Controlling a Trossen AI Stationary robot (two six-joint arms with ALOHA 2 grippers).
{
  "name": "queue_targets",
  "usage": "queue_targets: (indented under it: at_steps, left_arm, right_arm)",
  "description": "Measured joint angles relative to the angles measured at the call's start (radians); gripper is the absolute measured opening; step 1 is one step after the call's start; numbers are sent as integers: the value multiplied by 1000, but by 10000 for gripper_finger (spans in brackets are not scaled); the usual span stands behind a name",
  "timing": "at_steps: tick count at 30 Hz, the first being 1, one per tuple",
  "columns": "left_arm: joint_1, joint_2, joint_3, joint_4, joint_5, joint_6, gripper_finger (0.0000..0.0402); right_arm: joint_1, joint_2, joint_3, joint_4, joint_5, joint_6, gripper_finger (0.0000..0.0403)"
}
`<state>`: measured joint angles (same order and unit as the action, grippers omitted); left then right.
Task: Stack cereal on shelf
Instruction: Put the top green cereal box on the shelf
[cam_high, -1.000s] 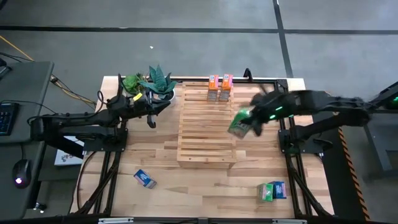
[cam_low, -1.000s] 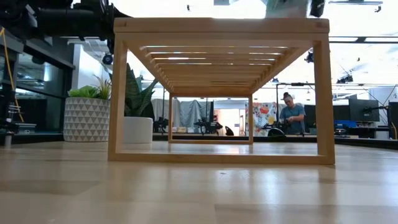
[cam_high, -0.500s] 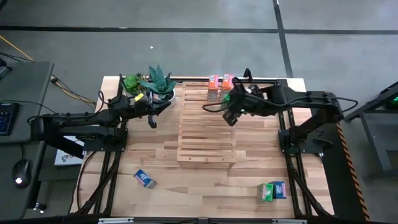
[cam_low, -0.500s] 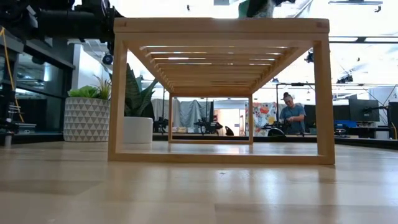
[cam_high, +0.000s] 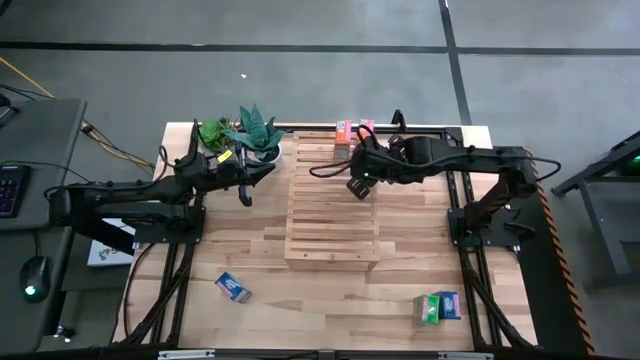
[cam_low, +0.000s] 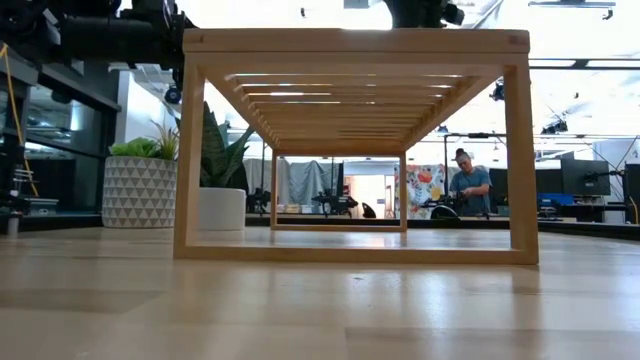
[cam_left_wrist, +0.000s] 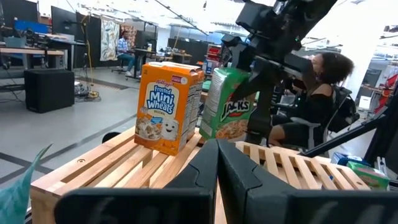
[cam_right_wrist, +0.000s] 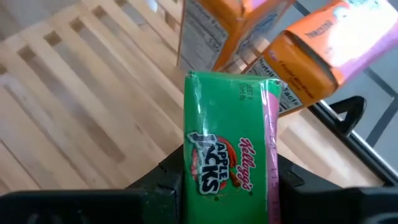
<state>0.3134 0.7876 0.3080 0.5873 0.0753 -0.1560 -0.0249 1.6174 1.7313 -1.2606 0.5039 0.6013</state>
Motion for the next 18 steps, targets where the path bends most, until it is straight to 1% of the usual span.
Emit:
queue_targets:
  at_steps: [4,12,15,18]
  left_arm:
    - [0,0,0,0,0,0,0]
    - [0,0,0,1,0,0,0]
    - [0,0,0,1,0,1,0]
    - [0,0,0,1,0,0,0]
  right_arm:
    - [-9,0,0,0,-3,52,119]
    - [-8,-1,0,3,-11,54,120]
    - [-8,-1,0,3,1,54,134]
    - [-9,-1,0,3,17,54,161]
